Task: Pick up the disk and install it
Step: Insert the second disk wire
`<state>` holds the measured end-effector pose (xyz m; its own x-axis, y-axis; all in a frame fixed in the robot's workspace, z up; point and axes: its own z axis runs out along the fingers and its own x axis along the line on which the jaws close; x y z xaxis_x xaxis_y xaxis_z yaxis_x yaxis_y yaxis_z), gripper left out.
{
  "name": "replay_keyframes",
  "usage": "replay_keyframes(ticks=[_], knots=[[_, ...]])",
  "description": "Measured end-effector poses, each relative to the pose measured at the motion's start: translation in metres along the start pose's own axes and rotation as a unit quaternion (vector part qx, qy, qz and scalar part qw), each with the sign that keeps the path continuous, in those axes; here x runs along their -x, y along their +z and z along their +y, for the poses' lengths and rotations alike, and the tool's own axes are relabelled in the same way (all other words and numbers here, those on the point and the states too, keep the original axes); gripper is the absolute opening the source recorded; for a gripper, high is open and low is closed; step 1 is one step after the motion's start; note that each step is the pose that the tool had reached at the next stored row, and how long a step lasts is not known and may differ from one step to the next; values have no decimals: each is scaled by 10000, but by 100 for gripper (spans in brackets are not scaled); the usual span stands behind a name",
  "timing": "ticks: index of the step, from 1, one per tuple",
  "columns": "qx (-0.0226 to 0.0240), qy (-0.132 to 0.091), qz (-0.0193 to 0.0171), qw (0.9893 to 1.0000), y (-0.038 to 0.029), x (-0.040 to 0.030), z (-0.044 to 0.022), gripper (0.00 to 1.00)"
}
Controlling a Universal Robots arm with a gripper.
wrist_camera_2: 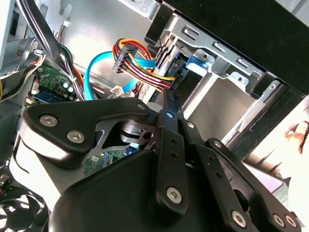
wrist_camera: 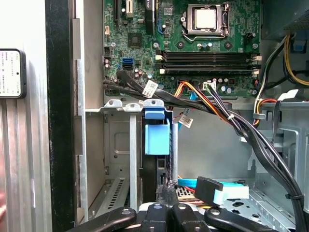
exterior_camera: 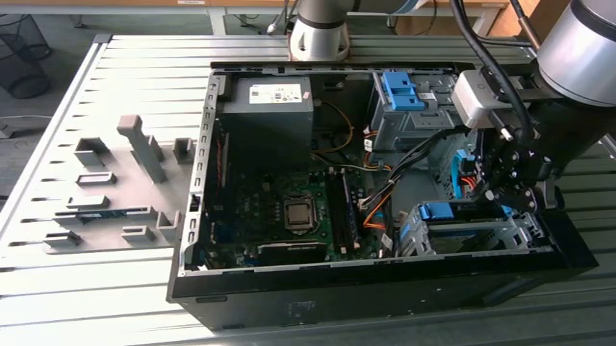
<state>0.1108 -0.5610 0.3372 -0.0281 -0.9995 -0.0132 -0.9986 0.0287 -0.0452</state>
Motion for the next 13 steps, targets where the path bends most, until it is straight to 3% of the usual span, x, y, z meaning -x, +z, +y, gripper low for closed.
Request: replay_keyframes(ticks=[3, 9, 13], knots=[[0, 0, -1, 10000, 0, 0, 8, 11], [-4, 0, 0, 10000, -9, -5, 146, 11], [-4, -1, -1, 10000, -109, -3, 142, 11]])
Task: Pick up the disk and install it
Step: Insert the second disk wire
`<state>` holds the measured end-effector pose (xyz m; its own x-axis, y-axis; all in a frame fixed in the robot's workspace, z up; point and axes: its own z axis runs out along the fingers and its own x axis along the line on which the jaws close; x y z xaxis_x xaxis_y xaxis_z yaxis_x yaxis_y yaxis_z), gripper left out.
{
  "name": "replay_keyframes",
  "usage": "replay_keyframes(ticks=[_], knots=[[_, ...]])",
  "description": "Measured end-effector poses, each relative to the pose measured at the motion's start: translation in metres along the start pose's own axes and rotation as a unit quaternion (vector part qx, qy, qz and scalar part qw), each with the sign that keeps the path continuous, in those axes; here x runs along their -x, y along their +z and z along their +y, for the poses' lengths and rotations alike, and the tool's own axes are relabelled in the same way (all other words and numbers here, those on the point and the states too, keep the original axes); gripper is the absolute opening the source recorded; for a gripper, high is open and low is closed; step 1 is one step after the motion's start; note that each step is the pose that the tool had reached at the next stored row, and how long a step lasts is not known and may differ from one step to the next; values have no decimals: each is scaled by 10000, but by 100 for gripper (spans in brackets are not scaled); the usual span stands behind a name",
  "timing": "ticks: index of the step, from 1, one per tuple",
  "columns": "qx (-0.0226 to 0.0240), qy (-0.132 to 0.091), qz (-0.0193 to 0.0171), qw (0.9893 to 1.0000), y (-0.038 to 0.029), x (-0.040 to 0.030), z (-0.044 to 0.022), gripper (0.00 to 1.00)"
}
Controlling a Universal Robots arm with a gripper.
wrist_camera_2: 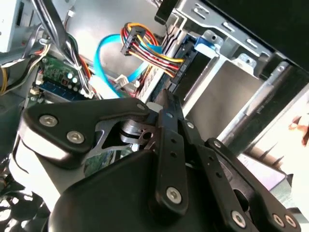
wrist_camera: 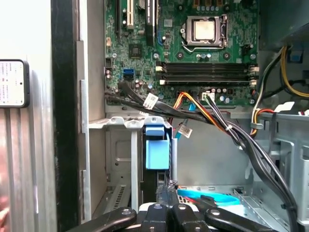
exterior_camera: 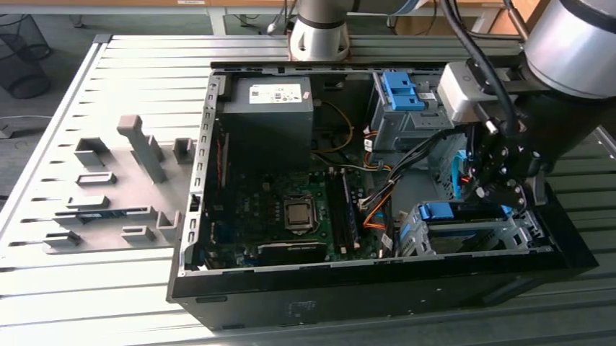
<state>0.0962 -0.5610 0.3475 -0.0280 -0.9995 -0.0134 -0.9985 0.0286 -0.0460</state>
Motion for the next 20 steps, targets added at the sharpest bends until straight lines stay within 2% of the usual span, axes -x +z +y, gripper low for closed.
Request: replay_keyframes(ticks=[2, 4, 9, 13, 20], knots=[[0, 0, 0, 10000, -51, 1, -2, 11], [0, 1, 0, 10000, -59, 1, 3, 11], [-16, 0, 2, 10000, -66, -4, 147, 11], [-36, 0, 2, 10000, -89, -5, 185, 11], [-41, -1, 5, 10000, -277, 7, 178, 11]])
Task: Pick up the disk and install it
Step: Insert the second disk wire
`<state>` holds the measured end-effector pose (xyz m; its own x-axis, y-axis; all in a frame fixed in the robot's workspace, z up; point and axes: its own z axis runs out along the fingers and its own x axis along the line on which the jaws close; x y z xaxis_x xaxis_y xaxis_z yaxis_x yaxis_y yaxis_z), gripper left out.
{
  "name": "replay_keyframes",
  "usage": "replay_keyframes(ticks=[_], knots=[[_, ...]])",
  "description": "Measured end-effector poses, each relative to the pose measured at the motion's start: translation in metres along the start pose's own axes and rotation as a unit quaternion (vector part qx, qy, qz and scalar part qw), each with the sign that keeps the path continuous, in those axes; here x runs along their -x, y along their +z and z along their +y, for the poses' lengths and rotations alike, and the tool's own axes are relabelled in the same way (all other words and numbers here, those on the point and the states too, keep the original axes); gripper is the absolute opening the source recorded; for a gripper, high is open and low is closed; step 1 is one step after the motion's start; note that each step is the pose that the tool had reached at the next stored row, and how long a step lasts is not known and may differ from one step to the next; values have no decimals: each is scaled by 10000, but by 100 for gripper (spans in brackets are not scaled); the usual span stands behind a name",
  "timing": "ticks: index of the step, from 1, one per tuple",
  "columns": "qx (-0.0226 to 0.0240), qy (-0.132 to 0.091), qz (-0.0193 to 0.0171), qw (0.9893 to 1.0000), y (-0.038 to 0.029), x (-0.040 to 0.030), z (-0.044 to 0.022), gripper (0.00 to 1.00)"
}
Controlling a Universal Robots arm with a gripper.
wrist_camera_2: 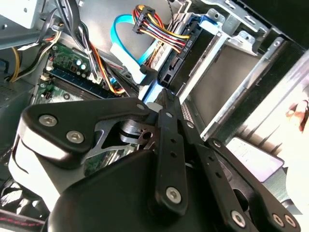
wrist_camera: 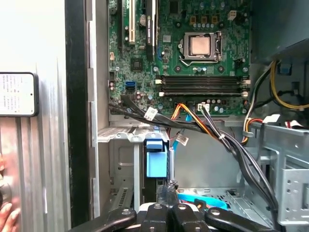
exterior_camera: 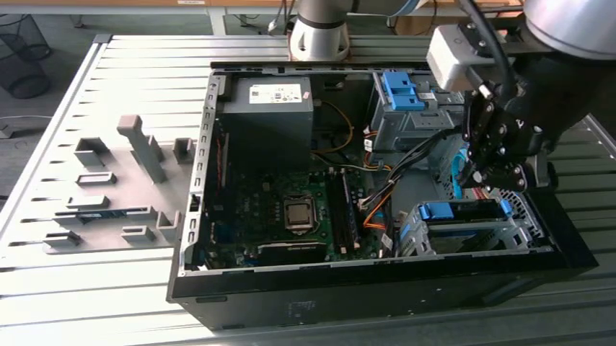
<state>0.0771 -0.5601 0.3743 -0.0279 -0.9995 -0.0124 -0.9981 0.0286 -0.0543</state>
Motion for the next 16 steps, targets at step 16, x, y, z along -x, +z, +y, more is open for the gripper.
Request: replay_keyframes(ticks=[16], knots=[[-10, -12, 227, 9997, -137, 210, -1, 11]])
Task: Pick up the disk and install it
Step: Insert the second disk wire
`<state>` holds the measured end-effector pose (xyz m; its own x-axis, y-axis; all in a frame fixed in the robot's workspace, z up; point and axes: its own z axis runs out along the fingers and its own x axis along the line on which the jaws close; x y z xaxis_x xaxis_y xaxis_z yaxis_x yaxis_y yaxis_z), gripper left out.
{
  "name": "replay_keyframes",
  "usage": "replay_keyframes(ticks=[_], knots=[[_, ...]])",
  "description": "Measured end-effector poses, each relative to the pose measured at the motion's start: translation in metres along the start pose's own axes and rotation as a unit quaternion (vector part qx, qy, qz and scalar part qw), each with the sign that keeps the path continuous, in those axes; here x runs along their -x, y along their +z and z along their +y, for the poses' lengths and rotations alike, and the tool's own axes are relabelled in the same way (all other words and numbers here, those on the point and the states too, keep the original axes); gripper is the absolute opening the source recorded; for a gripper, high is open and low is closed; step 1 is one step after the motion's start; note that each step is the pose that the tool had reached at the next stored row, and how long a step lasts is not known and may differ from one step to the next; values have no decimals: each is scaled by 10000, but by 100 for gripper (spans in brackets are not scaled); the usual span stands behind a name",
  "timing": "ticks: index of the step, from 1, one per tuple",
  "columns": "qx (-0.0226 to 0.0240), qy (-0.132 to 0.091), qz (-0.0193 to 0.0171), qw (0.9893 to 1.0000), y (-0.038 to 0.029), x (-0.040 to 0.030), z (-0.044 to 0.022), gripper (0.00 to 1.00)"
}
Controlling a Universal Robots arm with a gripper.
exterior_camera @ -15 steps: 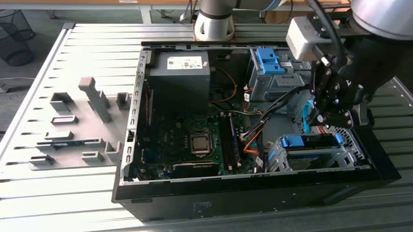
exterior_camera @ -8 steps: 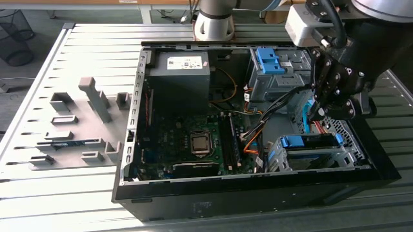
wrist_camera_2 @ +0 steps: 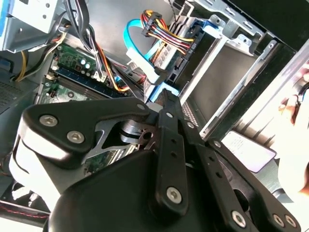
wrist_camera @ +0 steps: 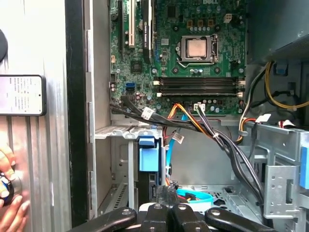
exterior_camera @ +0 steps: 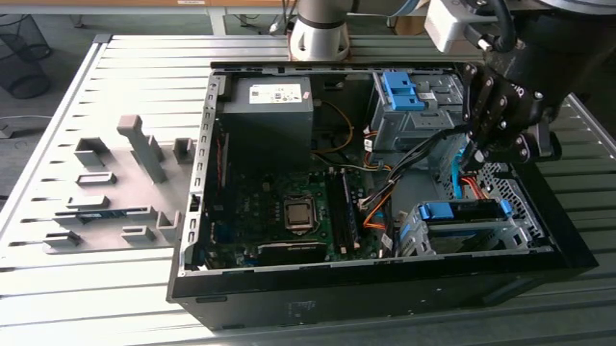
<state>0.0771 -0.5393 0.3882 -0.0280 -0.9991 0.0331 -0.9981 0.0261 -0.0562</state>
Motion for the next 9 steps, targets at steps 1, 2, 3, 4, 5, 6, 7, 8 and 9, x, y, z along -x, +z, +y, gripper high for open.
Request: replay_keyframes(ticks=[1, 2, 3, 4, 5, 6, 7, 8, 9], knots=[[0, 0, 8, 10000, -2, 15, 1, 11], [0, -1, 16, 10000, -3, 34, 1, 11], [0, -1, 19, 10000, -3, 48, 1, 11], [-1, -1, 20, 10000, -3, 59, 1, 11], [-1, -1, 20, 10000, -4, 69, 2, 11], [-1, -1, 20, 10000, -4, 78, 2, 11], [-1, -1, 21, 10000, -4, 87, 2, 11], [-1, 0, 21, 10000, -5, 99, 2, 11], [-1, 1, 21, 10000, -5, 113, 2, 11]])
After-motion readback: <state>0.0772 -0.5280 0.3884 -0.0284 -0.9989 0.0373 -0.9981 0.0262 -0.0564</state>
